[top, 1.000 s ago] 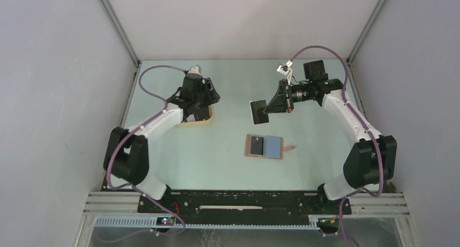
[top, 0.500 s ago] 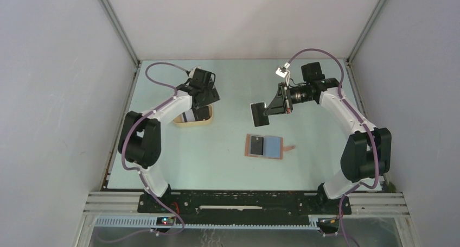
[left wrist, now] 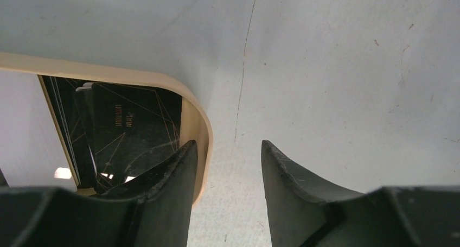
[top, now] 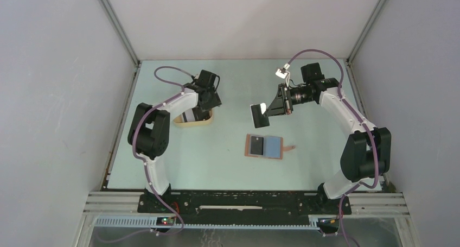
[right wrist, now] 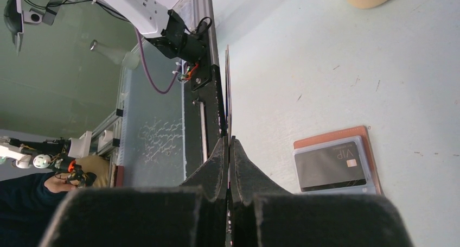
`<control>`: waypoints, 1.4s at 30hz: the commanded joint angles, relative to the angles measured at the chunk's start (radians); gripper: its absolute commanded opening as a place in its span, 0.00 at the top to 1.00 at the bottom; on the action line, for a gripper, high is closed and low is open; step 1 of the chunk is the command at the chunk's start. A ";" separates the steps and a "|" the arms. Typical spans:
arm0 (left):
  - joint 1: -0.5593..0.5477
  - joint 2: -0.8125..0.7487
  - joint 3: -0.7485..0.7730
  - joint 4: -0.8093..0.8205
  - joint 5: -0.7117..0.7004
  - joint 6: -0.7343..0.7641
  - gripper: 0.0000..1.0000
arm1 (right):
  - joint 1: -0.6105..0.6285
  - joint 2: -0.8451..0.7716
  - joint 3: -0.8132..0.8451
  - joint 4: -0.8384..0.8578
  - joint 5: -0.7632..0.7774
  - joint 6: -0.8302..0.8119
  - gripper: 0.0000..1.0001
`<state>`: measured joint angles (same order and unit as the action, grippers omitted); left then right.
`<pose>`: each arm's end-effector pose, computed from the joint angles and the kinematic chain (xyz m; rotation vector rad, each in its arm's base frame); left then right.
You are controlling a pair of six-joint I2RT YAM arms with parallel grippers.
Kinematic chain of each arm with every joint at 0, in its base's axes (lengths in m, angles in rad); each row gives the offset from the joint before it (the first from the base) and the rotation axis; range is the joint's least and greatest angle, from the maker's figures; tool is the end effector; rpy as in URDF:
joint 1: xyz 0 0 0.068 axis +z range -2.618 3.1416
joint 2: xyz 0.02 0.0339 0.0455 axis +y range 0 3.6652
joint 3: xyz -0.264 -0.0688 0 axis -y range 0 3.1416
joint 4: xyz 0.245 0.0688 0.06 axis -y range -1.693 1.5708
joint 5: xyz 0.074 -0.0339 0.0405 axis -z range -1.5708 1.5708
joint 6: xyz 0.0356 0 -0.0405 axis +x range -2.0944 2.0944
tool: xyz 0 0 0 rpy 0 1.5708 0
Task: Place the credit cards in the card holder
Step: Move the storage box to the center of the board.
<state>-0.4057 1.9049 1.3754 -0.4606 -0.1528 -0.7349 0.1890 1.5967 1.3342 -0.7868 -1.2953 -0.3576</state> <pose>0.3772 -0.1561 0.1996 -0.4776 2.5176 -0.2482 0.3086 0.0939 0.2992 -0.9720 1.9019 1.5312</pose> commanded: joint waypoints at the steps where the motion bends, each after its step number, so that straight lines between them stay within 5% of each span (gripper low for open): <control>1: -0.004 0.003 0.052 -0.009 0.029 -0.020 0.51 | -0.009 0.000 0.022 -0.021 -0.042 -0.024 1.00; 8: -0.026 0.016 0.066 -0.022 0.100 -0.002 0.68 | -0.014 -0.015 0.022 -0.043 -0.051 -0.038 1.00; 21: -0.209 0.050 0.140 0.067 0.219 -0.020 0.70 | -0.050 0.001 0.004 -0.062 -0.042 -0.074 1.00; 26: -0.212 -0.065 0.058 0.128 0.179 0.049 0.68 | -0.061 0.012 -0.002 -0.043 -0.011 -0.079 1.00; 32: -0.157 -0.387 -0.370 0.615 0.226 0.186 0.52 | -0.062 0.022 -0.010 0.105 0.011 0.003 1.00; 35: -0.112 -0.499 -0.557 0.924 0.307 0.163 0.36 | -0.058 0.047 -0.007 0.214 0.005 0.090 1.00; 37: -0.075 -0.508 -0.605 1.031 0.411 0.117 0.24 | -0.044 0.086 -0.006 0.301 -0.002 0.162 1.00; 42: 0.063 -0.443 -0.680 1.242 0.701 -0.108 0.22 | 0.027 0.230 0.061 0.464 0.001 0.313 1.00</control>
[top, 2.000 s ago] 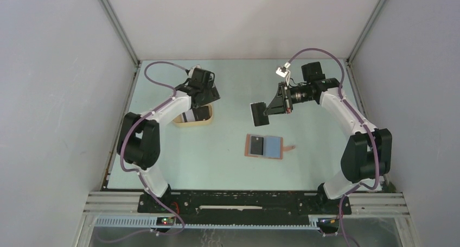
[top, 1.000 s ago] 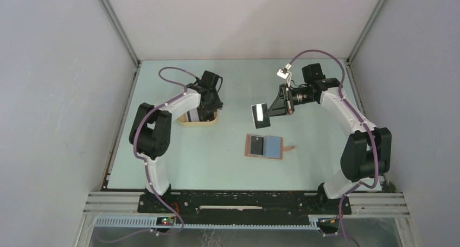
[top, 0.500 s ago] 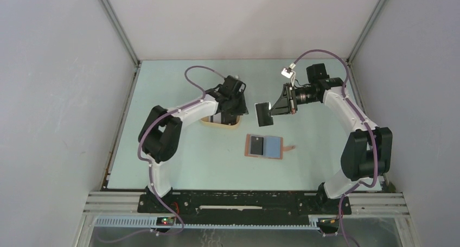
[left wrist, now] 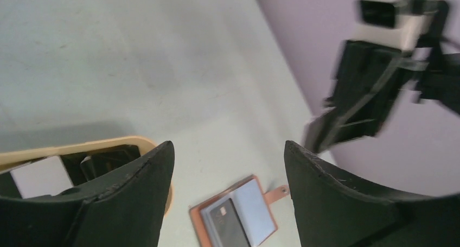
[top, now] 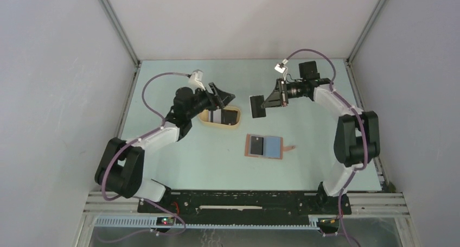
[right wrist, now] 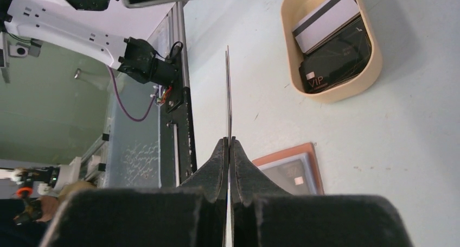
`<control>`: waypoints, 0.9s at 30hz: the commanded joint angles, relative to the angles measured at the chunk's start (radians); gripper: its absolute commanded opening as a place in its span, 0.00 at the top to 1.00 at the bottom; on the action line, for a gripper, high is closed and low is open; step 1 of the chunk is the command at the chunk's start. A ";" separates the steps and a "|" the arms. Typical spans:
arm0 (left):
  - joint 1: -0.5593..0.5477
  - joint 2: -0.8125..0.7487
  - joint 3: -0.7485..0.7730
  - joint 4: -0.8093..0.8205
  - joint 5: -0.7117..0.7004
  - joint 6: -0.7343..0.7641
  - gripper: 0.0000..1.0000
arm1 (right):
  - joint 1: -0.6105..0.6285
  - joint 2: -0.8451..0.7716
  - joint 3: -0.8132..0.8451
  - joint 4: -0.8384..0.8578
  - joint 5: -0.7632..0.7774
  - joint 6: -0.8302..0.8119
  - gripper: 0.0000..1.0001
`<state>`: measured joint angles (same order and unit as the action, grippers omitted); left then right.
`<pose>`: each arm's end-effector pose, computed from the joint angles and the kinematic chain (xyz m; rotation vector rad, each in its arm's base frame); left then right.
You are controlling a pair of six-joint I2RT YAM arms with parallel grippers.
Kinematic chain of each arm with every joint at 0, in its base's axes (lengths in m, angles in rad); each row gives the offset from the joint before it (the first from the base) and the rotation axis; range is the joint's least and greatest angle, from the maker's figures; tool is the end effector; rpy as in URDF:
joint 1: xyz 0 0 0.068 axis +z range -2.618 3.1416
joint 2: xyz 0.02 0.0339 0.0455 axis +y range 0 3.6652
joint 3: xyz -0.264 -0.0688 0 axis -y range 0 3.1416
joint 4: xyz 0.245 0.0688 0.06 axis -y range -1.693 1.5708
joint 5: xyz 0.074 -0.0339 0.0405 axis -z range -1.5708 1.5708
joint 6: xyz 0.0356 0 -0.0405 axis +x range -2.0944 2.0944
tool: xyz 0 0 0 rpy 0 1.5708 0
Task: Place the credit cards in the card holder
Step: Move the storage box to the center of the board, then place the credit card in the storage box.
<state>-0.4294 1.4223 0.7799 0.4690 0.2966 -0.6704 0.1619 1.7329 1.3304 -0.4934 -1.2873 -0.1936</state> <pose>0.2861 -0.1425 0.2572 0.0081 1.8593 -1.0449 0.3537 0.0924 0.2677 -0.8850 1.9037 1.5116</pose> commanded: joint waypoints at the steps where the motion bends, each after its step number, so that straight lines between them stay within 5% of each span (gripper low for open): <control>1: 0.111 0.060 -0.111 0.394 0.273 -0.230 0.26 | 0.068 0.131 0.093 0.180 -0.006 0.168 1.00; 5: 0.152 0.215 -0.118 0.649 0.340 -0.433 0.41 | 0.104 0.282 0.233 0.221 -0.033 0.278 1.00; 9: 0.152 0.368 -0.104 0.924 0.369 -0.605 0.47 | 0.141 0.407 0.431 0.041 -0.055 0.197 1.00; 18: 0.152 0.321 -0.136 0.803 0.309 -0.522 0.50 | 0.149 0.502 0.542 -0.022 -0.120 0.219 1.00; 27: 0.150 0.332 -0.133 0.816 0.325 -0.528 0.64 | 0.151 0.512 0.562 -0.030 -0.151 0.231 1.00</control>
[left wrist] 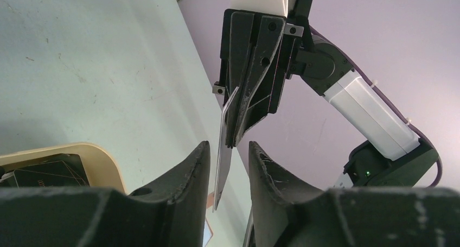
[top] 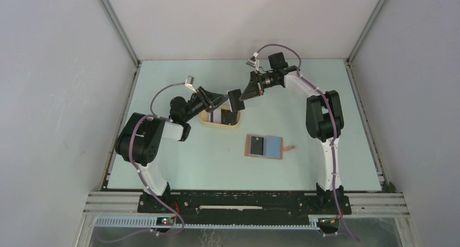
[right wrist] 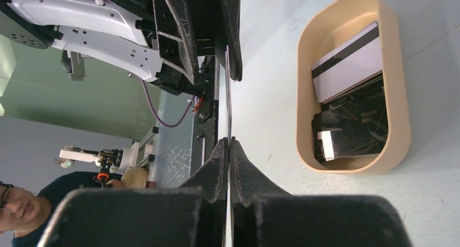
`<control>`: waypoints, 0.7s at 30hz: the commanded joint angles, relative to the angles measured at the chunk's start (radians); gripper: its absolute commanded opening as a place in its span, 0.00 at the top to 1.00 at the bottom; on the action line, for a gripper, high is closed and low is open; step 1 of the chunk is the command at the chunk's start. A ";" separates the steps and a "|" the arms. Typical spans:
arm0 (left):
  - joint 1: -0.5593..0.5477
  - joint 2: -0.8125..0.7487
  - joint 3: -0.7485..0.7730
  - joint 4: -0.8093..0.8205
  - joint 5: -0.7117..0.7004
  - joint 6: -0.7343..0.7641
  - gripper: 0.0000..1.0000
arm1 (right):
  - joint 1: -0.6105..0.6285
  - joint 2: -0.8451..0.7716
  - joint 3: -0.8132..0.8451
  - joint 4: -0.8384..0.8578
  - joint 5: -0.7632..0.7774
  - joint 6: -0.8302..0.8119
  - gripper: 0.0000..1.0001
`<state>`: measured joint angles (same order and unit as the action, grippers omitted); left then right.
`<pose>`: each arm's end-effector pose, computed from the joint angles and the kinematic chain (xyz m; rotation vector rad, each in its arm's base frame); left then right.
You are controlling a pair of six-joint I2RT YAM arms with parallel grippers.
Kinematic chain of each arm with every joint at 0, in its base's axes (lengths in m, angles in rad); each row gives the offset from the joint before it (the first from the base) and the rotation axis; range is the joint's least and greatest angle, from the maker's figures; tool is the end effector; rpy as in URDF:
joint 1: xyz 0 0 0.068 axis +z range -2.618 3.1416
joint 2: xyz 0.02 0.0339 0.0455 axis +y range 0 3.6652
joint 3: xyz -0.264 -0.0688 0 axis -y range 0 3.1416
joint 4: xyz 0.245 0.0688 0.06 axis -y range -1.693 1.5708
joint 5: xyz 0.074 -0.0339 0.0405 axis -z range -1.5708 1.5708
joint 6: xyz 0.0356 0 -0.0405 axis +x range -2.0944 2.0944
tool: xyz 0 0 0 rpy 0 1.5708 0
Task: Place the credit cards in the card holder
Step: Place the credit card in the storage box.
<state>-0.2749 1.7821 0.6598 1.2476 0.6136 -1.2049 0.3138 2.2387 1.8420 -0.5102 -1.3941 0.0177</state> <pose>0.3197 -0.1115 0.1898 -0.2038 1.6880 -1.5976 0.4478 0.1822 0.2182 -0.9035 1.9752 1.8420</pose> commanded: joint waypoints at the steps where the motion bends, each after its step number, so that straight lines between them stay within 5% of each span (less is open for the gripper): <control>1: -0.005 -0.030 -0.015 0.037 0.008 0.005 0.65 | 0.000 0.007 0.052 -0.013 -0.045 0.022 1.00; 21: -0.023 -0.075 -0.070 -0.032 -0.012 0.030 0.77 | 0.011 0.016 0.070 -0.018 -0.068 0.046 1.00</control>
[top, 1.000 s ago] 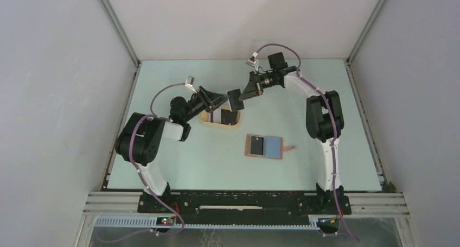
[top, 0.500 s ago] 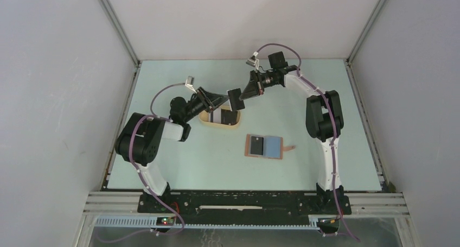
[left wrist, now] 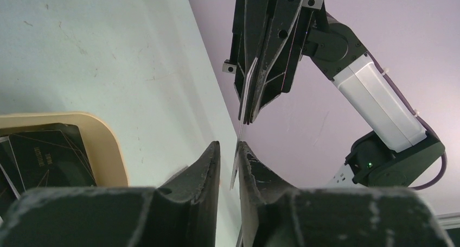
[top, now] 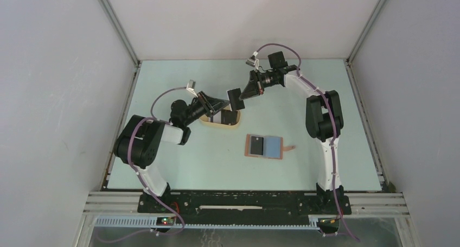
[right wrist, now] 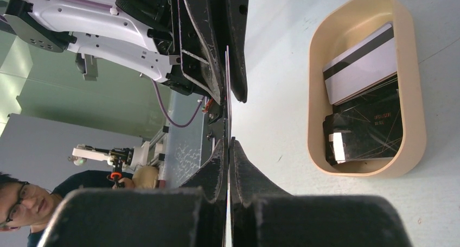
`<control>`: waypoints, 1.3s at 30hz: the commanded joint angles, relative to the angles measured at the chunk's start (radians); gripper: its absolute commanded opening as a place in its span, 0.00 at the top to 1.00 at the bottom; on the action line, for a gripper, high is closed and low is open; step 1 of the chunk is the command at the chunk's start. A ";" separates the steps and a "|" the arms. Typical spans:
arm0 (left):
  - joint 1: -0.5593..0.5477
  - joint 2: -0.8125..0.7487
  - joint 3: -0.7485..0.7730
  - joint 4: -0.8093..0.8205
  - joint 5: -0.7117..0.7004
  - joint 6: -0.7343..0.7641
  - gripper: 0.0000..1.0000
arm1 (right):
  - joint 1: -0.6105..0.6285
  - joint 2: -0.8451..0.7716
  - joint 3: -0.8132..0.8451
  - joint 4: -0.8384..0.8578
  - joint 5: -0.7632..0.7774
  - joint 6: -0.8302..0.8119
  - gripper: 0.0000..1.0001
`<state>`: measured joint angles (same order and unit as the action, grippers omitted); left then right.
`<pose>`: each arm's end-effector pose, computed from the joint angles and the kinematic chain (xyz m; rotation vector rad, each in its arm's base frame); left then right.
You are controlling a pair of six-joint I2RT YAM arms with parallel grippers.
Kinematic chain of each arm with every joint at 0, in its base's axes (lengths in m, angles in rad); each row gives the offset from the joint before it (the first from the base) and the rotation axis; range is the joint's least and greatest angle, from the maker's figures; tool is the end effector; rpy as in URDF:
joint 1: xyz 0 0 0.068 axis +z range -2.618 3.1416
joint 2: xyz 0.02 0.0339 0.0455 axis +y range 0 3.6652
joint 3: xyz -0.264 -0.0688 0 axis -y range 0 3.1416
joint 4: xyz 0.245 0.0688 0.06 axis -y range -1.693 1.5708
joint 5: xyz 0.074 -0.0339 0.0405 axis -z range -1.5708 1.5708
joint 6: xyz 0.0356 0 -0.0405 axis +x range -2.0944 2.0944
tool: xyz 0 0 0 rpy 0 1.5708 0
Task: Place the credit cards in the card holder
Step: Place the credit card in the storage box.
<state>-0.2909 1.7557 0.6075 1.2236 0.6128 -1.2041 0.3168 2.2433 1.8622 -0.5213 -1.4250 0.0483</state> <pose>0.3070 -0.1133 0.1819 -0.2237 1.7404 -1.6028 0.4482 0.1840 0.2225 -0.8944 1.9727 1.8933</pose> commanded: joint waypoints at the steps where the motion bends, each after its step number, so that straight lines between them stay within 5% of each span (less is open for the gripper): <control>1: -0.009 -0.053 -0.017 -0.023 -0.014 0.038 0.78 | 0.009 0.012 0.049 -0.008 -0.037 0.015 1.00; 13: -0.028 -0.109 0.004 -0.191 -0.054 0.143 0.85 | 0.014 0.008 0.057 -0.029 -0.045 0.002 1.00; 39: -0.020 -0.102 -0.051 0.089 0.042 0.079 0.76 | 0.035 0.018 0.069 -0.065 -0.065 -0.006 1.00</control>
<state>-0.3138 1.6707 0.5888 1.2049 0.6247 -1.1099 0.3531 2.2578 1.8900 -0.5678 -1.4700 0.0502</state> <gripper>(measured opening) 0.216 0.007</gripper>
